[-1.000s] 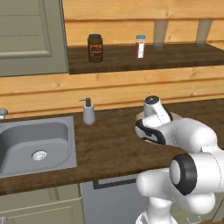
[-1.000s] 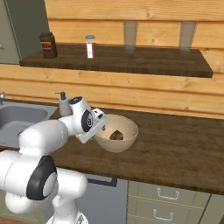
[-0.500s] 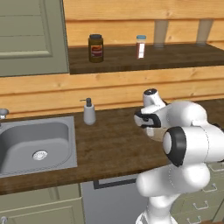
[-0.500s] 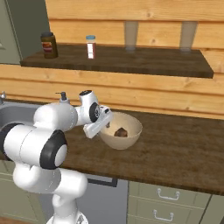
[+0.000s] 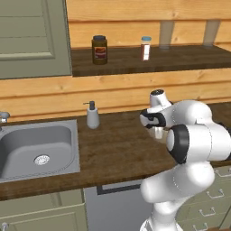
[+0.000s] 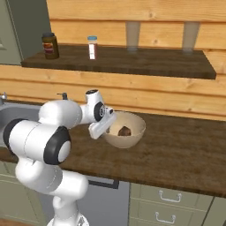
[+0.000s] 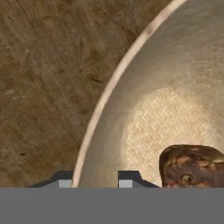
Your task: Open the cabinet, pick up the bread from the cabinet and place it in the basket. Then move the basket to the dining counter.
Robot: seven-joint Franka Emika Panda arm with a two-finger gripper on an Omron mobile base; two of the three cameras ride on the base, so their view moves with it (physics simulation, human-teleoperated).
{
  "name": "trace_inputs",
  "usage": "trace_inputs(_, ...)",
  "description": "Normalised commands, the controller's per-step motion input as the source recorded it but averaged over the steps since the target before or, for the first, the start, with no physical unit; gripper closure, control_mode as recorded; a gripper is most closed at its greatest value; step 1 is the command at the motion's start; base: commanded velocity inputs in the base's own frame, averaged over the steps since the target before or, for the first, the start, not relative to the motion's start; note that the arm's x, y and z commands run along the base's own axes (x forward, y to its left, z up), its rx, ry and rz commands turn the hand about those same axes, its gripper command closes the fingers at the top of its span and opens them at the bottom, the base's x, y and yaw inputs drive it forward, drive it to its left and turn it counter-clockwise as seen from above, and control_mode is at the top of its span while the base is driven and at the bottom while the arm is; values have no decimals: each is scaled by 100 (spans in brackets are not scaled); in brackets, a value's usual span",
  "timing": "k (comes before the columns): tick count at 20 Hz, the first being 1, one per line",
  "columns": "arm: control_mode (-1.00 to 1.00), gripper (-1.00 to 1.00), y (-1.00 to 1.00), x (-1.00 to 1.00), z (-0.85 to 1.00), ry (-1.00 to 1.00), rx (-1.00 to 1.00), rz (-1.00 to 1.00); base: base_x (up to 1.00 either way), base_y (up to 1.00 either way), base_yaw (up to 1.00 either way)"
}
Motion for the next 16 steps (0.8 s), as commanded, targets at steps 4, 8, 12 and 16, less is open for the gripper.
trace_inputs(4, -100, 100, -2, -97, -20, -5, 0, 10, 0, 0, 0)
trace_inputs(8, -100, 100, -4, -86, 35, -22, 0, 15, 0, 0, 0)
trace_inputs(12, -100, 100, 0, -48, 100, -20, 0, 24, 0, 0, 0)
trace_inputs(16, -100, 100, 0, -53, 95, -27, 3, 35, 0, 0, 0)
